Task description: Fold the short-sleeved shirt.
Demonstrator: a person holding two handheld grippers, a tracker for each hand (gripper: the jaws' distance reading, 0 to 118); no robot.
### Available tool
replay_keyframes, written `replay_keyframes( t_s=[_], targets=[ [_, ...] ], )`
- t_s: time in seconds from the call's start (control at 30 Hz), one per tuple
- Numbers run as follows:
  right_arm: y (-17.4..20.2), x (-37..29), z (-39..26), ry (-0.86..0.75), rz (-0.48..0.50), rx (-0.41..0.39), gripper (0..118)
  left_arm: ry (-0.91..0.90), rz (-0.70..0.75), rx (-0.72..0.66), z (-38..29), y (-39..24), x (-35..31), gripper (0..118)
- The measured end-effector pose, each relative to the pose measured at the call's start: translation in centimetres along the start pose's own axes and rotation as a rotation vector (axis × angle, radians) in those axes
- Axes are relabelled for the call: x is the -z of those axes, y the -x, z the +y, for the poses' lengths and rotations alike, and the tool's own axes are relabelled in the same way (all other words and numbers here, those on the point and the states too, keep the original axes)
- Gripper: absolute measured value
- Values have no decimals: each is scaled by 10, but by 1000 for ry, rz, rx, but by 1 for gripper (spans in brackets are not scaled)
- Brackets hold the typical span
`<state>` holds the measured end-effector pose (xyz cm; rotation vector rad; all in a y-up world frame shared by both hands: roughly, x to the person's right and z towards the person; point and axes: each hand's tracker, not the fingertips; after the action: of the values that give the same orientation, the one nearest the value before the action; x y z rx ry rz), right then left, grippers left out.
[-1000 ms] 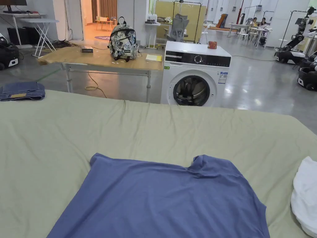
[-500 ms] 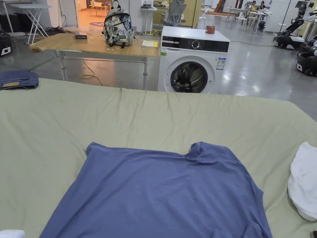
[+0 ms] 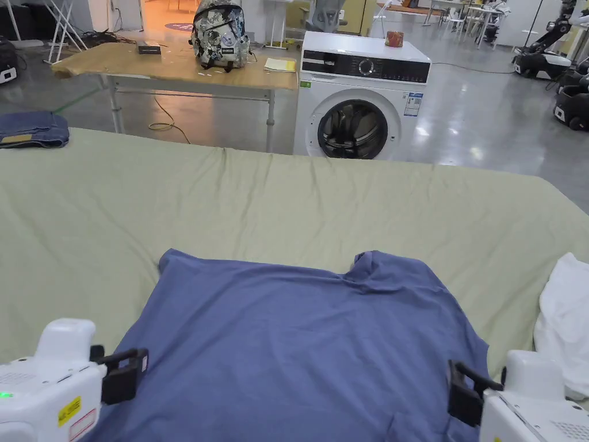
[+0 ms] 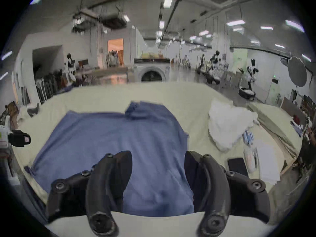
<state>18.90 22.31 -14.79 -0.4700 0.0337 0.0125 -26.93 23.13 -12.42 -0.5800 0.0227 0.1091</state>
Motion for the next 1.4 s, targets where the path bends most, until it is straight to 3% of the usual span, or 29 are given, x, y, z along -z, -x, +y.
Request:
replay_keyframes(
  t_s=[0.03,0.1,0.13,0.17,0.27,0.57,0.9,0.93,0.97,1.03,1.07,1.33,1.4],
  targets=[
    [9,3,2,-33,16,-4,51,-34,17,22,3,-10,-1,19],
    [24,5,6,-64,27,-11,26,-105,21,66,6,-19,2,12],
    [30,6,8,-85,44,-10,26,-132,39,79,7,-26,1,12],
    [36,9,10,-91,50,-7,0,-159,45,87,8,-33,0,8],
    [45,12,12,-127,63,-8,0,-197,30,76,12,-41,-1,0],
    [57,1,14,-244,29,-47,0,-177,53,43,14,-23,-11,0],
    [50,6,1,-171,19,-59,0,265,47,-38,-14,64,-10,0],
    [50,7,-1,-161,17,-61,0,291,57,-57,-20,72,-9,7],
    [50,8,-3,-151,19,-61,0,330,67,-84,-25,80,-7,23],
    [50,9,-6,-133,19,-62,0,374,92,-139,-33,89,-7,73],
    [50,9,-8,-124,17,-66,0,392,98,-165,-39,94,-6,80],
    [48,8,-18,-79,4,-87,0,578,187,-158,-79,94,19,82],
    [45,9,-20,-69,3,-86,0,523,199,-102,-84,83,17,83]
  ],
)
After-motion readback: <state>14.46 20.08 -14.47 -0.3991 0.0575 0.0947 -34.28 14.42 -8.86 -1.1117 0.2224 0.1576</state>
